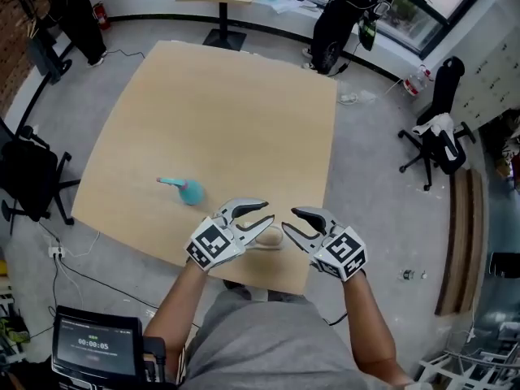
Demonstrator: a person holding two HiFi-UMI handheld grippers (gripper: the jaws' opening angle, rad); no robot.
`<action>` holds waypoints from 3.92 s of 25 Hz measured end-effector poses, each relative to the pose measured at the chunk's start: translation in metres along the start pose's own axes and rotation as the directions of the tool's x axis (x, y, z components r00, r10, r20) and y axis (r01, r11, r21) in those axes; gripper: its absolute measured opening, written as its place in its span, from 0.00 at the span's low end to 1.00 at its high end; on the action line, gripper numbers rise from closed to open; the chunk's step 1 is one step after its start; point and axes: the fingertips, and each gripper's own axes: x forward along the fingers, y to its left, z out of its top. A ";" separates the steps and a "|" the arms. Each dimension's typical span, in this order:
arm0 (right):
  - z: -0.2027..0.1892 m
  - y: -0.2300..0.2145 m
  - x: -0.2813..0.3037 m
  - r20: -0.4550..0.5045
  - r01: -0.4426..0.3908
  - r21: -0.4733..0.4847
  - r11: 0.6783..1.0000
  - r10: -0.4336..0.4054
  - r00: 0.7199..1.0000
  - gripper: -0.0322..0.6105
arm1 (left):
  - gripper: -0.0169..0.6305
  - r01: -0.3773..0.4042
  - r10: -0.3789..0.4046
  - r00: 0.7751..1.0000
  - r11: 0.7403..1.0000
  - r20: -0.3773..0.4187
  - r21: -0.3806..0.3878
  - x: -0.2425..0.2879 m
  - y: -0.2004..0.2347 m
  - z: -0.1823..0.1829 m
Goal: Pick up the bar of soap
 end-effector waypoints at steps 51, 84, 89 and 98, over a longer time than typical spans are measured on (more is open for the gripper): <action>-0.125 0.043 0.091 -0.566 -0.287 -0.383 0.878 0.022 0.824 0.43 | 0.41 0.404 -0.226 0.821 0.879 -0.525 0.254 0.012 -0.038 -0.175; -0.016 0.111 0.144 -0.347 -0.272 -0.662 0.698 0.036 0.937 0.43 | 0.41 0.137 0.140 0.863 0.860 -0.486 0.492 -0.110 0.011 -0.123; -0.027 0.123 0.174 -0.357 -0.307 -0.685 0.661 0.064 0.932 0.43 | 0.41 0.084 0.190 0.849 0.874 -0.494 0.479 -0.129 0.021 -0.151; -0.041 0.143 0.205 -0.399 -0.377 -0.683 0.625 0.112 0.910 0.43 | 0.41 0.028 0.221 0.824 0.904 -0.522 0.426 -0.153 0.025 -0.183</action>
